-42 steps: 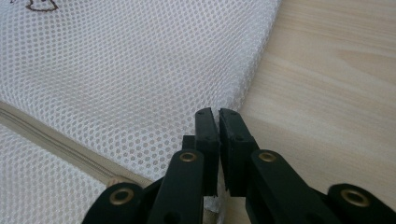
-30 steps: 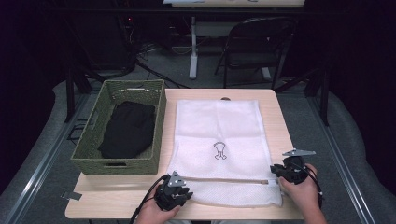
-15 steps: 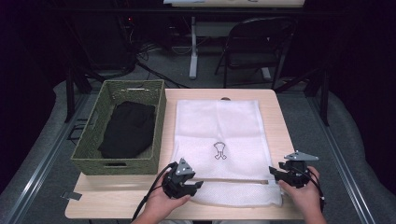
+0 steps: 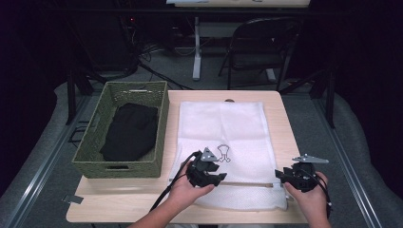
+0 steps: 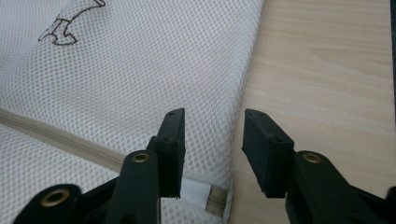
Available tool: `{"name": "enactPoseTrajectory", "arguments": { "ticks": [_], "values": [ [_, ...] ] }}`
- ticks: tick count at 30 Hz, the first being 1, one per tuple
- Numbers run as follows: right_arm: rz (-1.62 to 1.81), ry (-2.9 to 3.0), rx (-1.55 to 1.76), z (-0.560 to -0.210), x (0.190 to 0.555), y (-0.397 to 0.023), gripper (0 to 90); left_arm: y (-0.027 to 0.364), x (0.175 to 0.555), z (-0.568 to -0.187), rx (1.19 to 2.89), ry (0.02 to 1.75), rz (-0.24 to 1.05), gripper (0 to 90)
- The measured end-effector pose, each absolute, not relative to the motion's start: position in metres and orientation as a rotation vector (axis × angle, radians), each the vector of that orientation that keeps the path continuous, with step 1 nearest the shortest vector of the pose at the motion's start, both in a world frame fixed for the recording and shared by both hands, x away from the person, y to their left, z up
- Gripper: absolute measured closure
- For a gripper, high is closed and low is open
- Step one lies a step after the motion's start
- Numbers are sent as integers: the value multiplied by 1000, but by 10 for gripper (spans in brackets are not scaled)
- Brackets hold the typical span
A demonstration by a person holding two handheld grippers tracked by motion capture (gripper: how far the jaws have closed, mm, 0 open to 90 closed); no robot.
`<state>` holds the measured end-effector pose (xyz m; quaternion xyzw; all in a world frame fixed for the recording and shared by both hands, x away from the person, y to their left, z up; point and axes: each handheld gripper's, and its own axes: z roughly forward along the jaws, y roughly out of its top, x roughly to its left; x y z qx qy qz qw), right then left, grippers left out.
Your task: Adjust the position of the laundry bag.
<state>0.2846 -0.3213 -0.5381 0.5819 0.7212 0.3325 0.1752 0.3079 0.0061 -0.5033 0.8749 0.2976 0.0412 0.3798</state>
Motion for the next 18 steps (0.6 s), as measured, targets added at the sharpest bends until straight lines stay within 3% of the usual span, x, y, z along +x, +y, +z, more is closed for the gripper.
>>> {"name": "enactPoseTrajectory", "arguments": {
  "ticks": [7,18],
  "values": [
    [923,2054,1706,-535,273,-321,662,-30,311,-498,2264,692,48,603],
    [894,2107,1747,-549,277,-321,683,-76,314,-506,2304,614,-16,637]
  ]
}}
